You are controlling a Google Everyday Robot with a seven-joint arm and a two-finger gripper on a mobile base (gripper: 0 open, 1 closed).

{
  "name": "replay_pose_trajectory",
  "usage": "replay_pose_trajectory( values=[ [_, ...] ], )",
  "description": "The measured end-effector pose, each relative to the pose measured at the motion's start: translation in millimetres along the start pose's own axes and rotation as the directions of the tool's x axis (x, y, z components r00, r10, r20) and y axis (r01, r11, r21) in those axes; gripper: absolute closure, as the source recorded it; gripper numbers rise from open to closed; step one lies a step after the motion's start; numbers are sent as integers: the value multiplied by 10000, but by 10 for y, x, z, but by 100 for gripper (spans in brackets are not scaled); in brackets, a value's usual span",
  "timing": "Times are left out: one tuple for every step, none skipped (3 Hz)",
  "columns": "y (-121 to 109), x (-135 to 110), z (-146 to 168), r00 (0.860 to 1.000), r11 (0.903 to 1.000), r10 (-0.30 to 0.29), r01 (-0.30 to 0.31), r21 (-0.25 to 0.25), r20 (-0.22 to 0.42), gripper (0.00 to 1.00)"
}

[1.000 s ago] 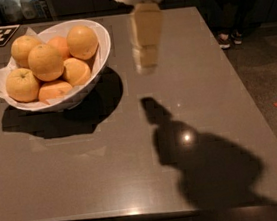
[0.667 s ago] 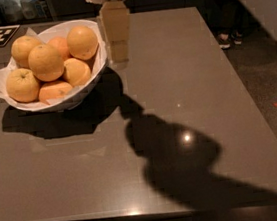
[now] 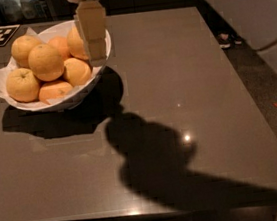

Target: Pick orange from white bowl

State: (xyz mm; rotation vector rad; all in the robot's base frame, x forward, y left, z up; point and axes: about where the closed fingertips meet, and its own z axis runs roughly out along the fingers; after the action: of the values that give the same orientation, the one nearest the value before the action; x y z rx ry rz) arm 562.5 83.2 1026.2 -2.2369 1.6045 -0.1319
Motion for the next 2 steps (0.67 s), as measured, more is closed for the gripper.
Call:
replay_pose_trajectory(
  values=[
    [-199, -288, 214, 9974, 9976, -667, 662, -180, -273, 0],
    [-347, -538, 423, 9902, 9921, -1235, 1218, -286, -660, 5]
  ],
)
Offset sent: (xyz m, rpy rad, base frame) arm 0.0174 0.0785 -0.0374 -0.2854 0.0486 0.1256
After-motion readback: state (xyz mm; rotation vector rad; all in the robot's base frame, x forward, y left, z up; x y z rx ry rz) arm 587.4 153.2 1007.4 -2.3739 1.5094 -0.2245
